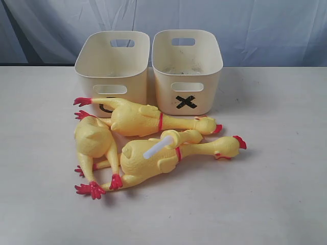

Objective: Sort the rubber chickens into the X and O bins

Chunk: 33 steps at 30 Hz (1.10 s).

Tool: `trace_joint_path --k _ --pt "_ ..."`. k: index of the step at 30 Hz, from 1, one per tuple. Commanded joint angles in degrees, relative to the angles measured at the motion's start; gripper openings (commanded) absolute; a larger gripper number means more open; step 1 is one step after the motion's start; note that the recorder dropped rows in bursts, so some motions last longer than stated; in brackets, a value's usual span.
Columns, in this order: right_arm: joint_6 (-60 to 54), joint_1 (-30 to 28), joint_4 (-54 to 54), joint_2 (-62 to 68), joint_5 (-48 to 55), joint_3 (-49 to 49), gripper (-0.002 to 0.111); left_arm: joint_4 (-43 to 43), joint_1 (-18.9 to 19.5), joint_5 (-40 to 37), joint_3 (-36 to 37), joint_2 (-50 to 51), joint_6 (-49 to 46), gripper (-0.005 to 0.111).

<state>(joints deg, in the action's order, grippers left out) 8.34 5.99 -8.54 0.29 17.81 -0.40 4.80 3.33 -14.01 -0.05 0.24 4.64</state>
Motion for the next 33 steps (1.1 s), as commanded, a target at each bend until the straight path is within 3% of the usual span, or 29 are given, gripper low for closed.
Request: trace_joint_path --k 1,11,21,33 --pt "-0.23 -0.28 -0.05 -0.29 -0.28 0.40 -0.001 0.13 0.02 0.82 0.05 -0.24 0.30 0.000" --pt "0.71 -0.28 0.43 -0.29 -0.90 0.40 -0.001 0.13 0.02 0.82 0.05 -0.24 0.30 0.000" --pt "1.12 -0.28 9.53 -0.29 -13.56 0.40 -0.001 0.13 0.02 0.82 0.05 -0.24 0.30 0.000" --pt "1.12 -0.28 10.19 -0.29 -13.44 0.40 -0.001 0.13 0.02 0.82 0.05 -0.24 0.30 0.000"
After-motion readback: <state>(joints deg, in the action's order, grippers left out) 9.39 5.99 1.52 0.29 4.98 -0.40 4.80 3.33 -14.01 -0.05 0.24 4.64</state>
